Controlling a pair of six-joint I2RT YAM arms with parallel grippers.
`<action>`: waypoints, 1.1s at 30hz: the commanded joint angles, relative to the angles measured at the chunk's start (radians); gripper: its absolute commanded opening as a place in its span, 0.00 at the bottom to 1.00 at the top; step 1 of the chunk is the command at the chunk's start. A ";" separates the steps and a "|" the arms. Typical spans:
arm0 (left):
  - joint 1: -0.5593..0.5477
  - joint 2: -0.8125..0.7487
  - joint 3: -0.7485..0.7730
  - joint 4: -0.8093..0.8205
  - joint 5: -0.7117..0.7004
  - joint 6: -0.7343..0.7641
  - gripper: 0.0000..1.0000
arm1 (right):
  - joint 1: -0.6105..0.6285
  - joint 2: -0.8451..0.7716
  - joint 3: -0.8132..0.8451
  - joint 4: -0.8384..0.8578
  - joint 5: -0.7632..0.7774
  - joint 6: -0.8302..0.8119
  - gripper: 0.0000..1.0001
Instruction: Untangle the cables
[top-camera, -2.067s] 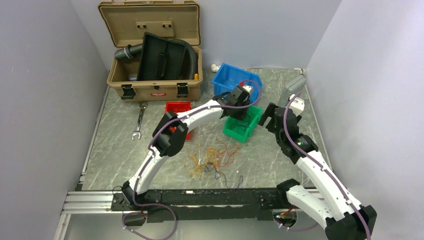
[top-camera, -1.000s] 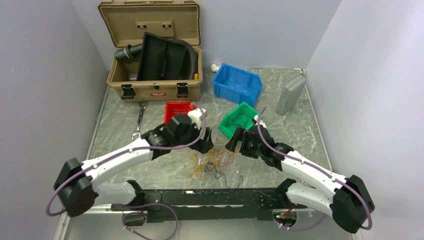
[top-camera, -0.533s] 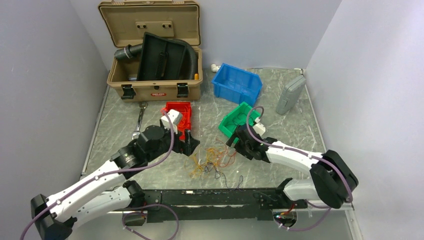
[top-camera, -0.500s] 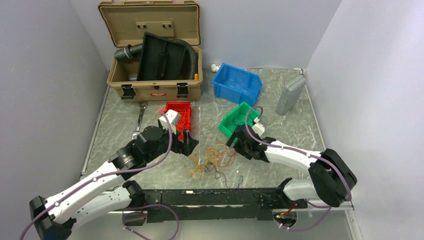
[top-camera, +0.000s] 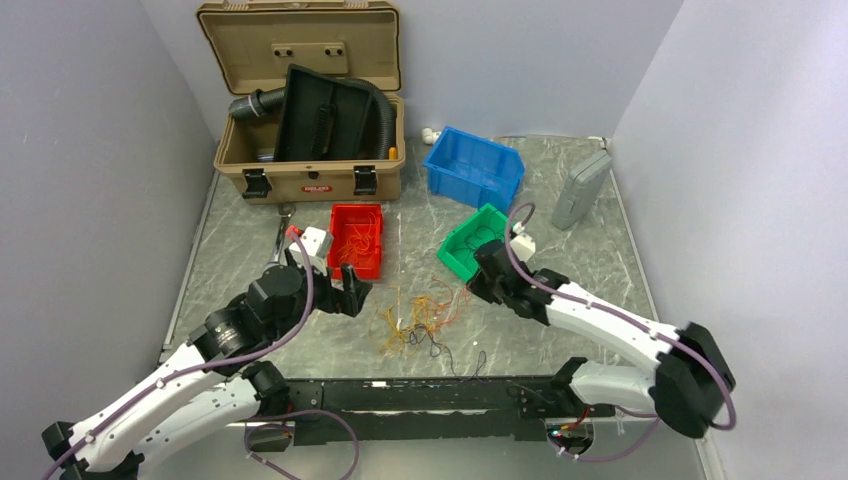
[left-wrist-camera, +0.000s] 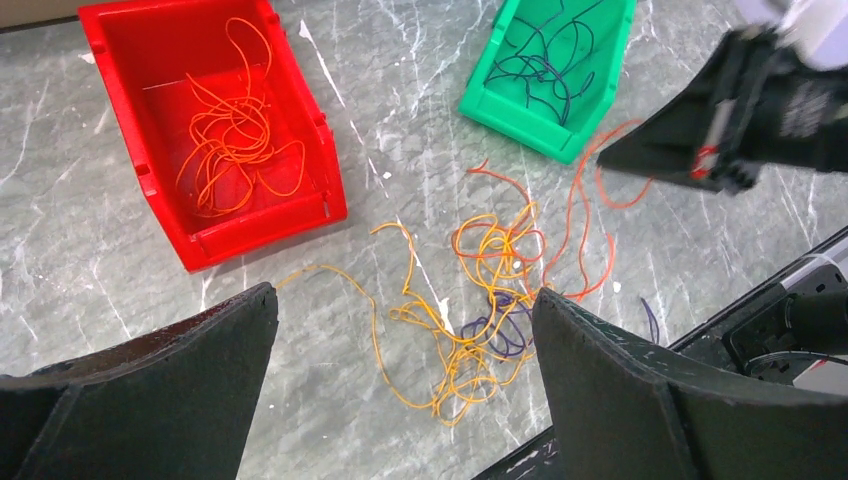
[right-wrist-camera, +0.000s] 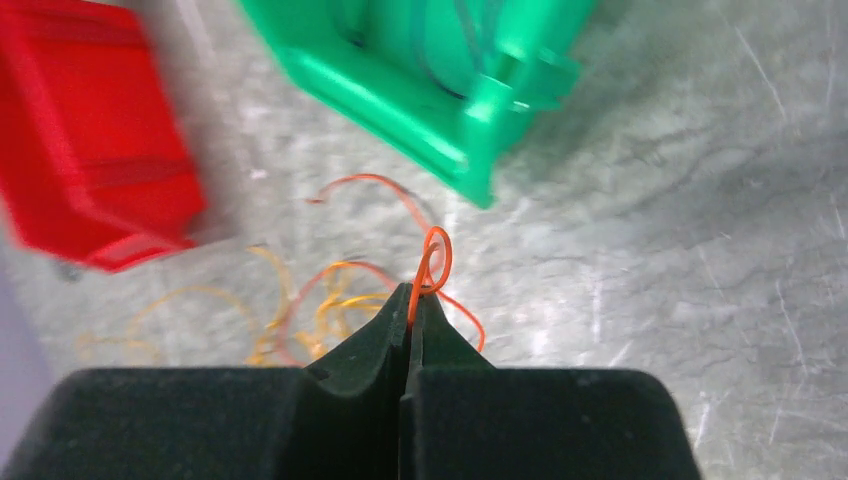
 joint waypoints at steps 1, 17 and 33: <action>0.002 -0.025 0.021 0.002 -0.006 0.014 0.99 | 0.006 -0.152 0.153 -0.094 -0.004 -0.154 0.00; 0.002 -0.033 -0.041 0.200 0.124 0.070 0.99 | 0.009 -0.124 0.866 -0.217 -0.329 -0.563 0.00; 0.002 -0.003 -0.026 0.304 -0.031 0.096 0.99 | 0.010 0.184 1.356 -0.134 -0.509 -0.612 0.00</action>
